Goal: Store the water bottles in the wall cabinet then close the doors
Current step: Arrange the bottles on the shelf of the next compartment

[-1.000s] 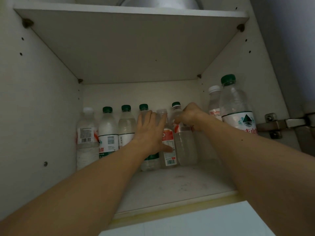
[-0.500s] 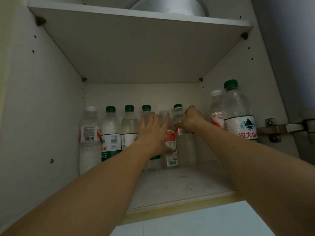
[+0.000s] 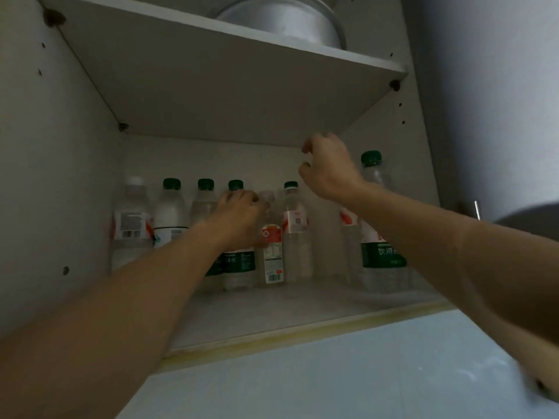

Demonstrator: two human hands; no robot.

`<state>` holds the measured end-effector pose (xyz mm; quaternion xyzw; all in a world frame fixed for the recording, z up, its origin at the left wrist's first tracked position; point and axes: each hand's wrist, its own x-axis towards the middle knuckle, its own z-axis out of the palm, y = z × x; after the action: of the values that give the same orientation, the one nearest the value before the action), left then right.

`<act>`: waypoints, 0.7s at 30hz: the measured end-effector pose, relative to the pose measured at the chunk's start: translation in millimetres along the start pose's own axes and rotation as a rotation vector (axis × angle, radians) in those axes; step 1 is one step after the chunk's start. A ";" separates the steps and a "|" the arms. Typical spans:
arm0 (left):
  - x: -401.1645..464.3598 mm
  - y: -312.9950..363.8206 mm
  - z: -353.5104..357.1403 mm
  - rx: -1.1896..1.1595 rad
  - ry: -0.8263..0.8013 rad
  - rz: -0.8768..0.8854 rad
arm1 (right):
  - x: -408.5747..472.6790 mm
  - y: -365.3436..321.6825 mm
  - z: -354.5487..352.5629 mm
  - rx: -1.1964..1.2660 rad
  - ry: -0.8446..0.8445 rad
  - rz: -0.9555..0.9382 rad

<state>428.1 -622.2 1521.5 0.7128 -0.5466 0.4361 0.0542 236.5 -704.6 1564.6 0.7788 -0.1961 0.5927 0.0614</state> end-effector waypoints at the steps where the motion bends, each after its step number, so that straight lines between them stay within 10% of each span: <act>1: 1.6 2.6 -3.6 -0.028 0.017 0.005 | -0.6 0.7 -13.8 -0.033 0.042 -0.034; 8: 8.3 30.6 -28.8 -0.243 0.233 0.128 | -13.0 35.8 -57.5 -0.270 -0.110 0.144; 21: 4.3 40.4 -44.2 -0.386 0.248 0.196 | -11.9 36.0 -84.3 0.006 -0.070 0.244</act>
<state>370.0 -617.0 1535.5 0.5740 -0.6753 0.4109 0.2134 144.5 -707.1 1572.8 0.7695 -0.2896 0.5688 -0.0205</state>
